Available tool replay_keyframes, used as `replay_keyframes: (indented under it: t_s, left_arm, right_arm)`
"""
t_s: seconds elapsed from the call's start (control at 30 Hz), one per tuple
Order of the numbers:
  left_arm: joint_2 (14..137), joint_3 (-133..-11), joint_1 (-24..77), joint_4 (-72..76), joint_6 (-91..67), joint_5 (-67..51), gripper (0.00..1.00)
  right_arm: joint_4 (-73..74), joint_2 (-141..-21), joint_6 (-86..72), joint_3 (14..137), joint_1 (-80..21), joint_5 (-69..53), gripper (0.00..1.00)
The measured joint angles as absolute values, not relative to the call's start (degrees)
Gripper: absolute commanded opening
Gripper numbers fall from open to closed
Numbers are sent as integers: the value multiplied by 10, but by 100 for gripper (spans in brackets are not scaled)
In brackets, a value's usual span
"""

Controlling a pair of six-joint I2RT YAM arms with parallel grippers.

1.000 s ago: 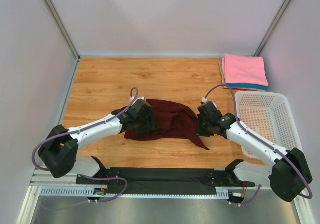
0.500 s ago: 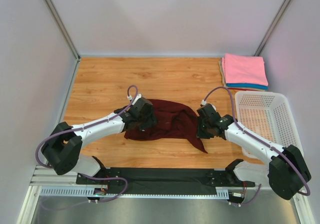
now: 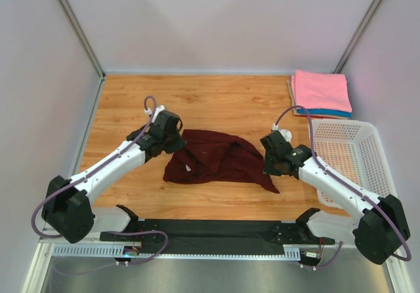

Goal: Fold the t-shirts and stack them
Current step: Flatten the tshirt out

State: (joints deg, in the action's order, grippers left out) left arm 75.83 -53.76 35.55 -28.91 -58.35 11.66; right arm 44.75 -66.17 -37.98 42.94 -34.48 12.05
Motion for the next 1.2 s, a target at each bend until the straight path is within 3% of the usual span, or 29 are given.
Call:
replay_keyframes:
  t_s: [0.23,0.5,0.67,1.2]
  left_arm:
    - [673,-573,254,-368,-485,99,0]
    - [745,-645,201,-416,-384,23,0]
    - [786,-705,189,-461,-349,18,0]
    - [693,-924,188,-610,-296,29,0]
  right_arm:
    - [519,-611,-379,497,-340,181,0]
    - [554,-567,-356,533,-340,159,0]
    - [594,-550,-334,561,-339,150,0]
    - [645,-539,-273,776,-339,190,0]
